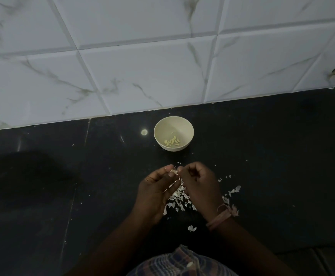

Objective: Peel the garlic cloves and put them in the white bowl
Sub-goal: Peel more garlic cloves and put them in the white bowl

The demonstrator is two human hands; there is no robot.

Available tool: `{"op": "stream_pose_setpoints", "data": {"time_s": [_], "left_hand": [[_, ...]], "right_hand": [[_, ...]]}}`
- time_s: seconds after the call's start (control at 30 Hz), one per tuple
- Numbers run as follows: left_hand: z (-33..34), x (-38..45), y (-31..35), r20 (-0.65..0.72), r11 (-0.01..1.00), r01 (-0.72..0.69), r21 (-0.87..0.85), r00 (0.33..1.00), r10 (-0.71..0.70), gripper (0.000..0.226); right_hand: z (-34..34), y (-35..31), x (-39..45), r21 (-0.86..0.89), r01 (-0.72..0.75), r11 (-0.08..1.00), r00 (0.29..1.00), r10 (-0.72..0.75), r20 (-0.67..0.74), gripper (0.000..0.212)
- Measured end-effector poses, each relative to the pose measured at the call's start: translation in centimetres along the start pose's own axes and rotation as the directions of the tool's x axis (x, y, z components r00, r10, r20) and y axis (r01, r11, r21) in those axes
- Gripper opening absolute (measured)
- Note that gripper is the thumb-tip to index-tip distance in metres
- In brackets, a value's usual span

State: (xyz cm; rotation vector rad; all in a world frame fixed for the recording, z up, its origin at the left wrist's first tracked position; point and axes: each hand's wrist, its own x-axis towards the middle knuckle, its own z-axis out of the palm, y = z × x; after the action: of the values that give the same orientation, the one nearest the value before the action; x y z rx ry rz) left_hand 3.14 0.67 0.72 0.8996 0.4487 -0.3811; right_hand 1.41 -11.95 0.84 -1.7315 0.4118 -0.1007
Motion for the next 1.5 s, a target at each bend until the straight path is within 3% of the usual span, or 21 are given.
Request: {"op": "stream_pose_setpoints", "data": {"time_s": [0.07,0.2,0.37,0.43,0.5,0.6,0.77,0.93,1.13,1.2,1.3,1.5], "left_hand": [[0.0,-0.1,-0.1,0.013,0.998,-0.043,0.044,0.999,0.042,0.020],[0.0,-0.3,-0.4,0.005,0.993,-0.095,0.068,0.996,0.095,0.018],[0.0,-0.4,-0.8,-0.005,0.971,-0.164,0.172,0.986,0.167,0.018],[0.1,-0.4,-1.0,-0.024,0.973,-0.157,0.171,0.986,0.164,0.019],[-0.1,-0.1,-1.1,-0.054,0.982,-0.148,0.120,0.986,0.155,0.020],[-0.4,0.1,-0.8,-0.075,0.985,-0.160,0.068,0.984,0.165,0.022],[-0.2,0.0,-0.9,-0.052,0.989,-0.132,0.069,0.989,0.135,0.022],[0.3,-0.5,-0.6,-0.022,0.993,-0.083,0.089,0.996,0.086,0.018],[0.3,-0.8,-0.2,-0.030,0.890,-0.177,0.419,0.978,0.208,0.011],[0.5,-0.7,0.0,-0.013,0.858,-0.183,0.480,0.976,0.216,0.011],[0.9,-0.6,0.3,0.019,0.808,-0.208,0.551,0.971,0.237,0.011],[1.4,-0.3,0.9,0.027,0.822,-0.189,0.536,0.978,0.207,0.011]], "right_hand": [[0.2,0.0,-0.2,-0.017,0.054,0.998,0.998,-0.054,0.034,0.002],[0.1,0.2,-0.1,-0.041,0.068,0.997,0.998,-0.067,0.017,0.008],[0.9,0.7,-0.2,-0.292,0.112,0.950,0.994,-0.103,0.045,0.010],[1.4,0.4,-0.2,-0.223,-0.029,0.974,0.998,0.041,0.048,0.013],[1.5,0.2,-0.1,-0.035,-0.180,0.983,0.981,0.182,0.063,0.016],[1.3,0.1,-0.2,0.137,-0.215,0.967,0.977,0.213,0.025,0.011],[1.4,0.2,-0.7,0.082,-0.062,0.995,0.998,0.062,0.001,0.014],[1.1,0.7,-0.2,-0.026,-0.048,0.999,0.997,0.046,-0.059,0.006],[1.2,0.3,-0.4,-0.217,0.054,0.975,0.995,-0.071,-0.072,0.015],[1.2,0.2,-0.3,-0.217,0.030,0.976,0.995,-0.051,-0.091,0.013],[0.8,-0.4,0.2,-0.057,-0.095,0.994,0.992,0.090,-0.092,0.020],[0.0,-1.8,0.7,0.090,-0.247,0.965,0.968,0.251,-0.031,0.017]]}}
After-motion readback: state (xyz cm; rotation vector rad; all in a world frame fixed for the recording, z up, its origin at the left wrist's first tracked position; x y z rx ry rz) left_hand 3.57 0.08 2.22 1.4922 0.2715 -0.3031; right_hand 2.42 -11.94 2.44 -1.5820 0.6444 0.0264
